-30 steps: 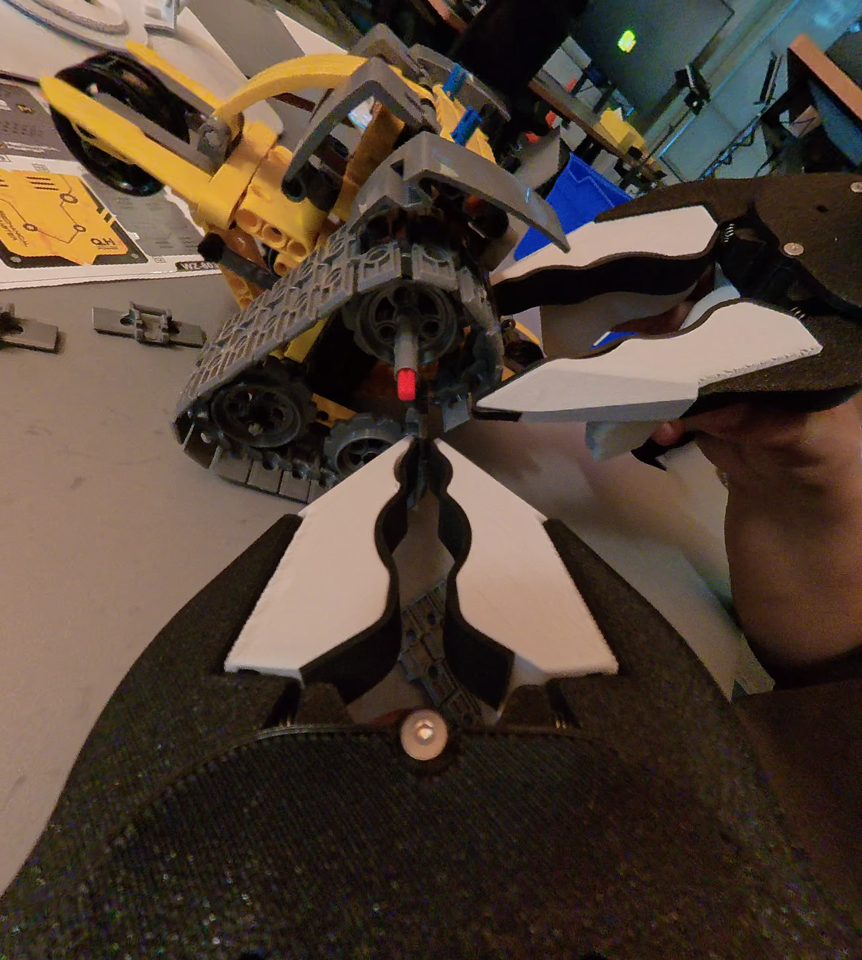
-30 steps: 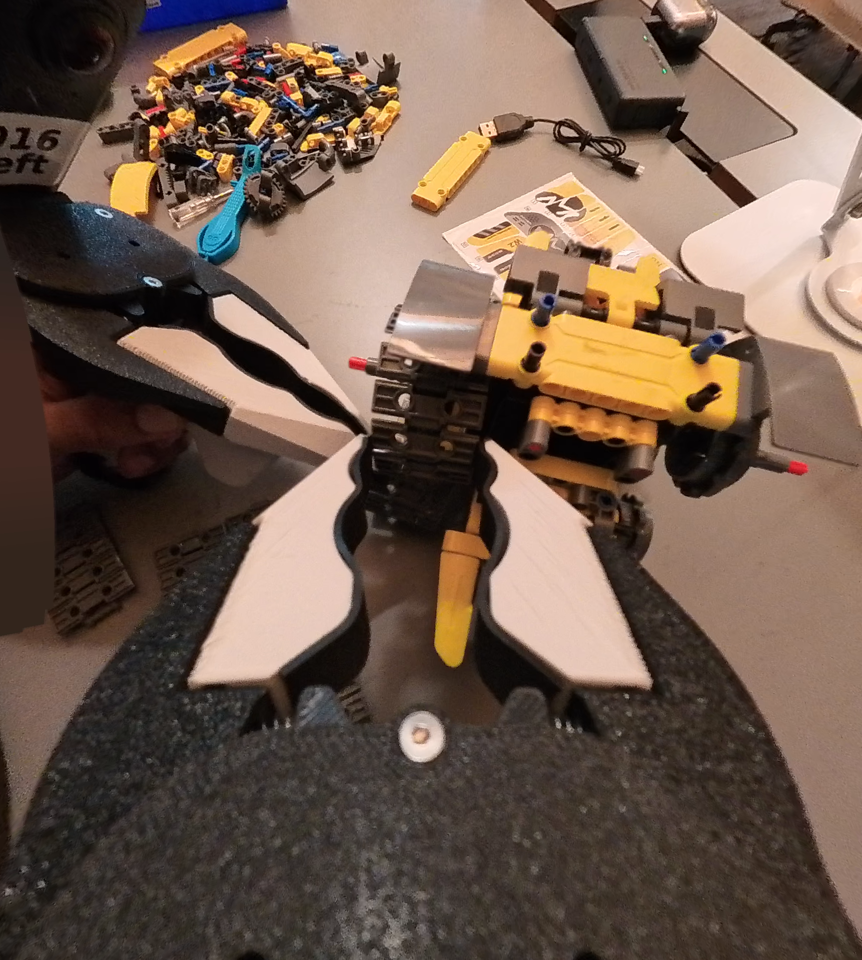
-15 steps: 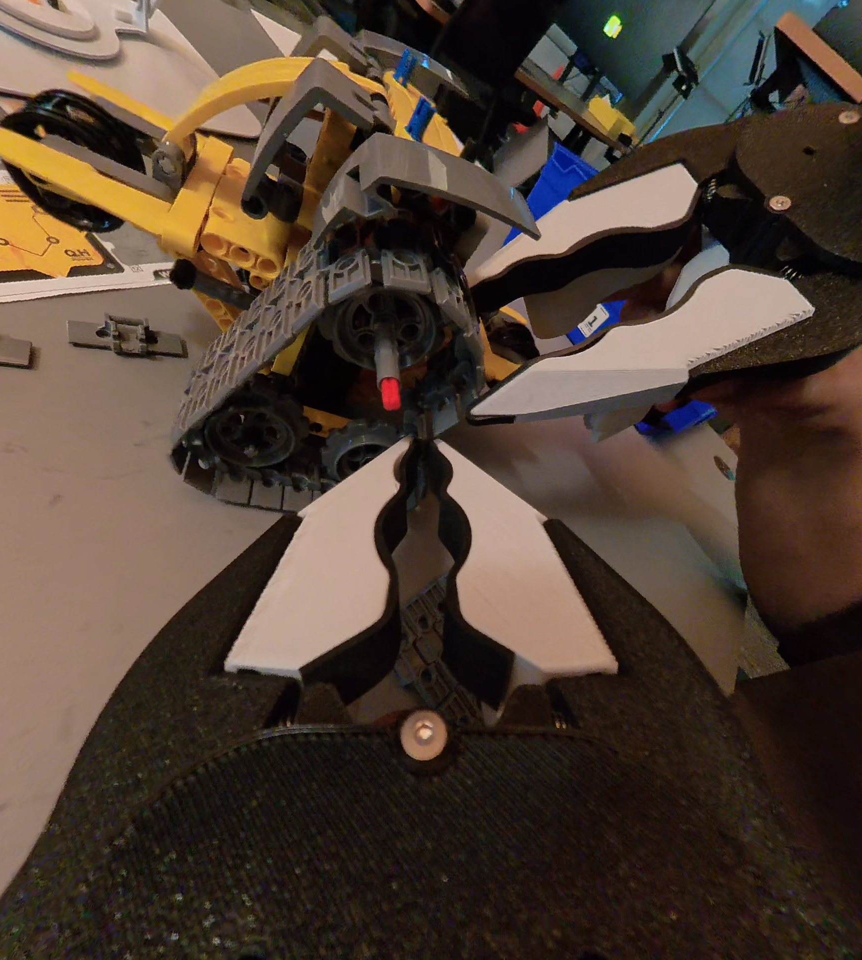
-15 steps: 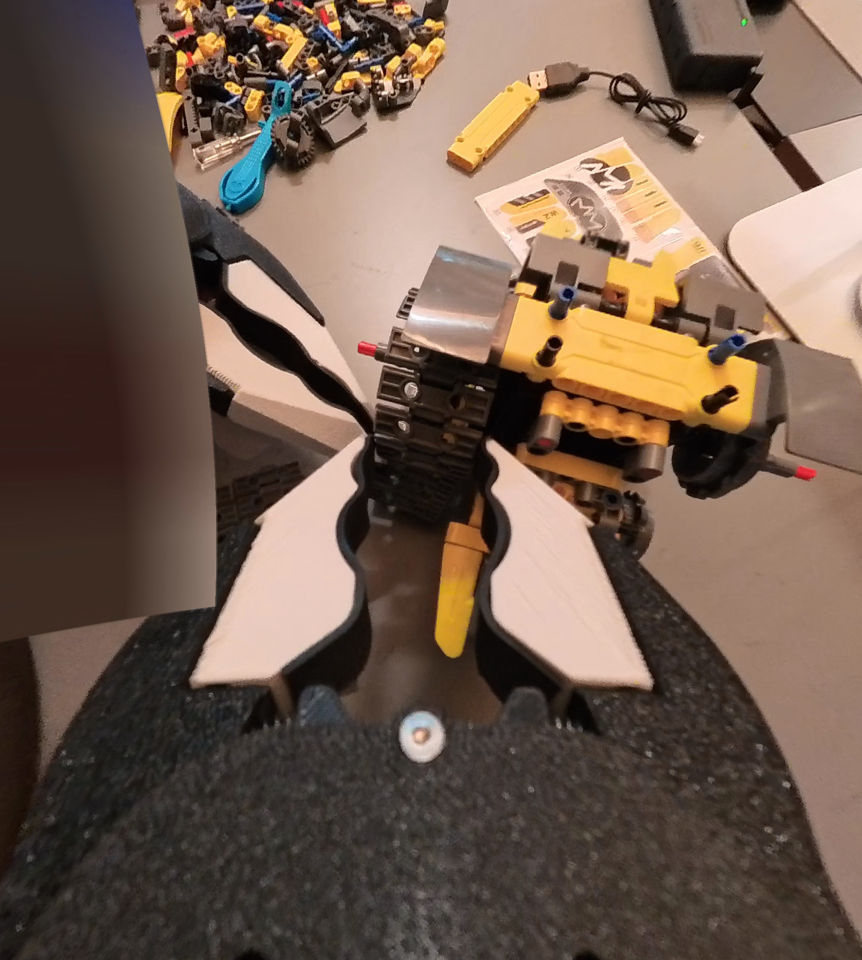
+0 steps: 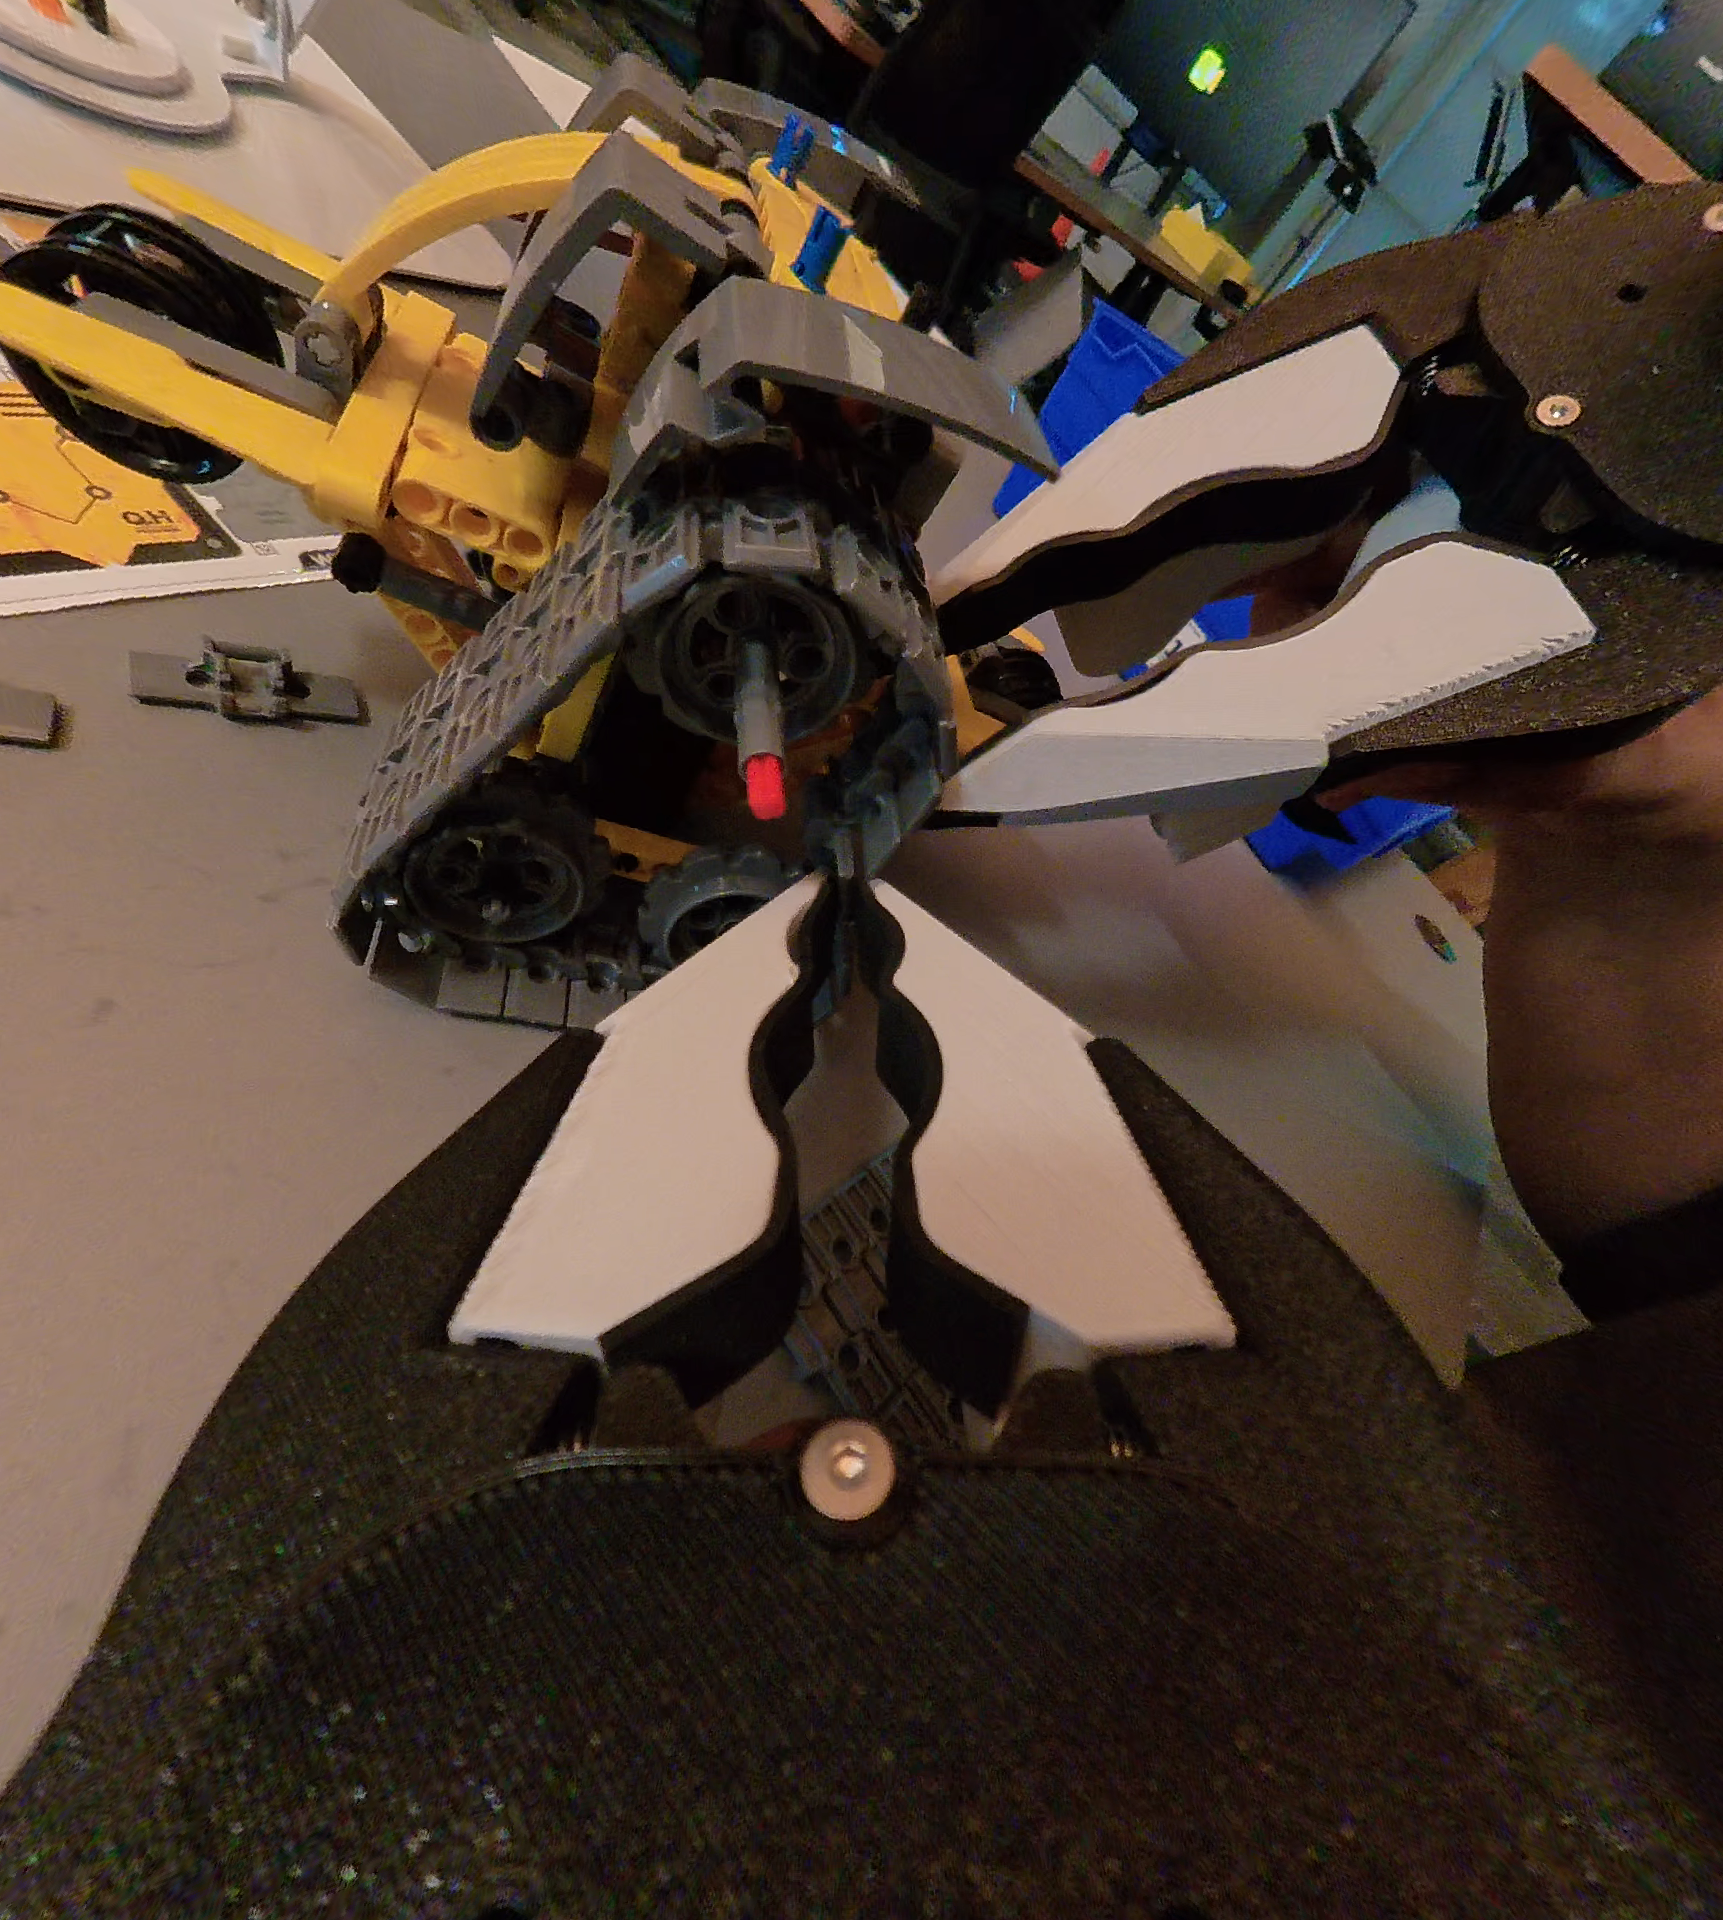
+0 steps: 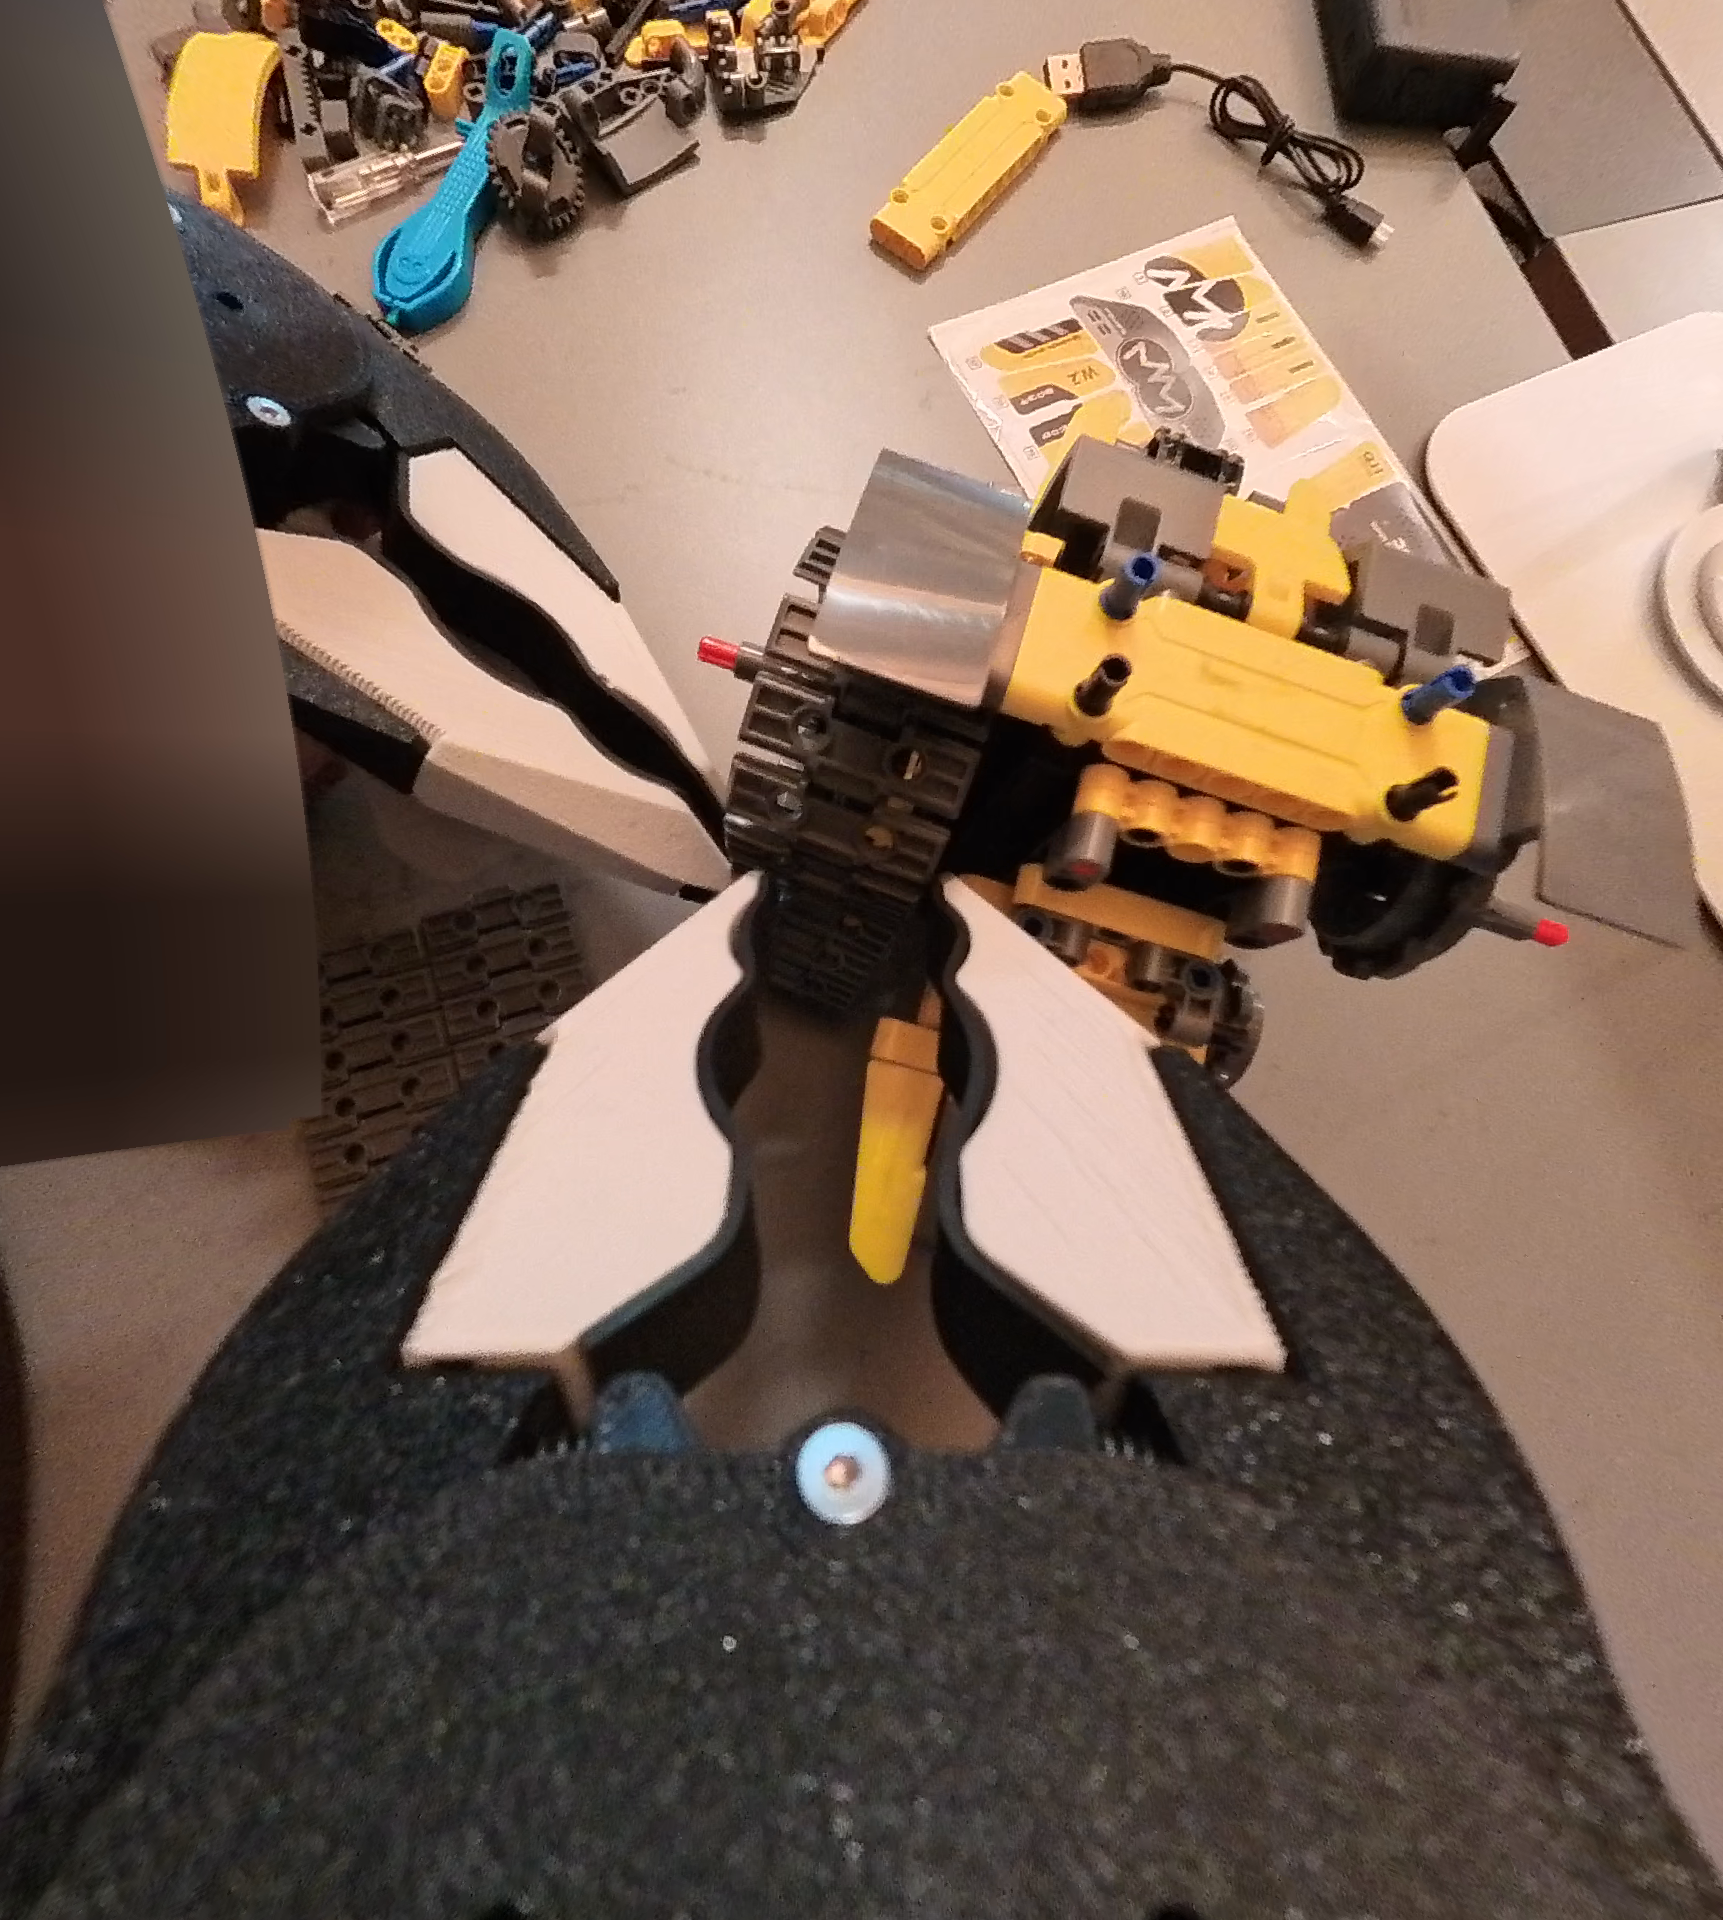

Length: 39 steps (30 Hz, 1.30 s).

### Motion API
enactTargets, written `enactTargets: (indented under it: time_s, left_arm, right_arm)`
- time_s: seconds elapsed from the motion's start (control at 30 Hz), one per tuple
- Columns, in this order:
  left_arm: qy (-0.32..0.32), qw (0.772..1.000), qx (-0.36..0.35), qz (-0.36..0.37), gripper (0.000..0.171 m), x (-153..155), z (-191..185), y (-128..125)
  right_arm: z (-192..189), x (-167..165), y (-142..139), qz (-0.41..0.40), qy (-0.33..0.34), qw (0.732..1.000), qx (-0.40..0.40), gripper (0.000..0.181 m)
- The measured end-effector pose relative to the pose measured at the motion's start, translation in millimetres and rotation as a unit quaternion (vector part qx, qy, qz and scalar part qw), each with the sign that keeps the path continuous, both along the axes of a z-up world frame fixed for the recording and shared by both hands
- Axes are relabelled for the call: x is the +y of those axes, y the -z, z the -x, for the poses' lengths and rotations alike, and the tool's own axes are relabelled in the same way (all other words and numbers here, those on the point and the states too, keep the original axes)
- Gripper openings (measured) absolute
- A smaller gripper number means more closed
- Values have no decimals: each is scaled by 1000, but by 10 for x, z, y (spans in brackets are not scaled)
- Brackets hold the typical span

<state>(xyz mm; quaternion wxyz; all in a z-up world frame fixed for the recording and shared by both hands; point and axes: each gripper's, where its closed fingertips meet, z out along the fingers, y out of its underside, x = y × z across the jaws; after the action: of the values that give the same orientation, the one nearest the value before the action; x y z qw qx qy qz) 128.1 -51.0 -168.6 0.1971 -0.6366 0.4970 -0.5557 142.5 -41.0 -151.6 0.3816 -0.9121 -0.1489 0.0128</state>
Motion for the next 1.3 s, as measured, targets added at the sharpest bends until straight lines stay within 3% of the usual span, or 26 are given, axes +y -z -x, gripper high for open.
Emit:
enactTargets:
  time_s: [0.37, 1.3]
  left_arm:
    - [-11, 997, -1, -73, 0, -1, 3, 1]
    - [-6, 996, -4, -84, 0, -13, 0, -6]
  right_arm:
    - [-25, 14, 41, 24, -2, 999, -44, 26]
    - [-18, 7, 46, 8, -39, 996, -84, 35]
